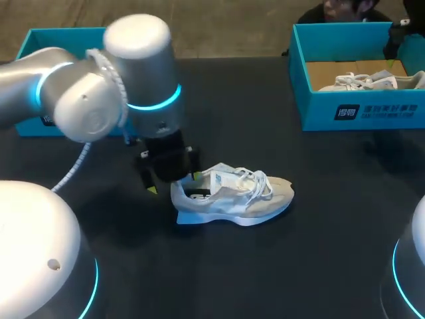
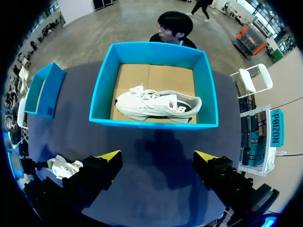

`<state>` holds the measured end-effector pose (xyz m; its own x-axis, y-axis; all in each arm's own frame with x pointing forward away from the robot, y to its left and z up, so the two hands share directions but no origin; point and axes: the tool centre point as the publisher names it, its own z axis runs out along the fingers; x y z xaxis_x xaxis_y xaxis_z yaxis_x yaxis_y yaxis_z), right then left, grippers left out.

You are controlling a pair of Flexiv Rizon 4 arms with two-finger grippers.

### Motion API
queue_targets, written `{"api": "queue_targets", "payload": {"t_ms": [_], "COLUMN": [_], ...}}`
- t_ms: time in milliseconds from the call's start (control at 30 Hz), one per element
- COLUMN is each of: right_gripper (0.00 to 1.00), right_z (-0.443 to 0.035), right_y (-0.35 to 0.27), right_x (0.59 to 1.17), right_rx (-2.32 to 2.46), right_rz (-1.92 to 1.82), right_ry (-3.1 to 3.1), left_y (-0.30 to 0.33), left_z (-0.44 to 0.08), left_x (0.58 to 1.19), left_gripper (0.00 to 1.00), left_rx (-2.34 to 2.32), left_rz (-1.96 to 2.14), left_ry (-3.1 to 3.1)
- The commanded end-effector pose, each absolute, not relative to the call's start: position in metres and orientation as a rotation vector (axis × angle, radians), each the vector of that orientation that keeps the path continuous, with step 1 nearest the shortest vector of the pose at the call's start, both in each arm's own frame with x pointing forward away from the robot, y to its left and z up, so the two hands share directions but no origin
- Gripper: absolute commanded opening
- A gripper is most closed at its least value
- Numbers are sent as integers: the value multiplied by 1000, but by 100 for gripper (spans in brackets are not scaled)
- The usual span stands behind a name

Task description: Take the shoe out of the shoebox, open the shoe tongue, remove and reinsert the insole, then place the shoe into the shoebox

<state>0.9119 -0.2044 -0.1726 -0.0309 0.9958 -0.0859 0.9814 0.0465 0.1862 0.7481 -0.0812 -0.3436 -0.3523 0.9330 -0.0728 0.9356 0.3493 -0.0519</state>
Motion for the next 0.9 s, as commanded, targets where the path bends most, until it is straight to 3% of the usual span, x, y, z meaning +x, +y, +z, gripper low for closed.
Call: {"api": "queue_targets", "payload": {"t_ms": [33, 300, 900], "right_gripper": [100, 100, 100], "right_z": [-173, -173, -173], "right_y": [-204, -204, -204], "right_x": [911, 911, 911], "right_rx": [2042, 2042, 2042], "right_rz": [114, 114, 114], "right_ry": [2123, 2123, 2123], "left_y": [-60, -37, 9], "left_z": [-332, -327, -347], "left_x": [740, 726, 718], "left_gripper": [100, 100, 100], "left_rx": [1584, 1063, 641], "left_rz": [-285, -509, -974], "left_ry": [2545, 2562, 2386]}}
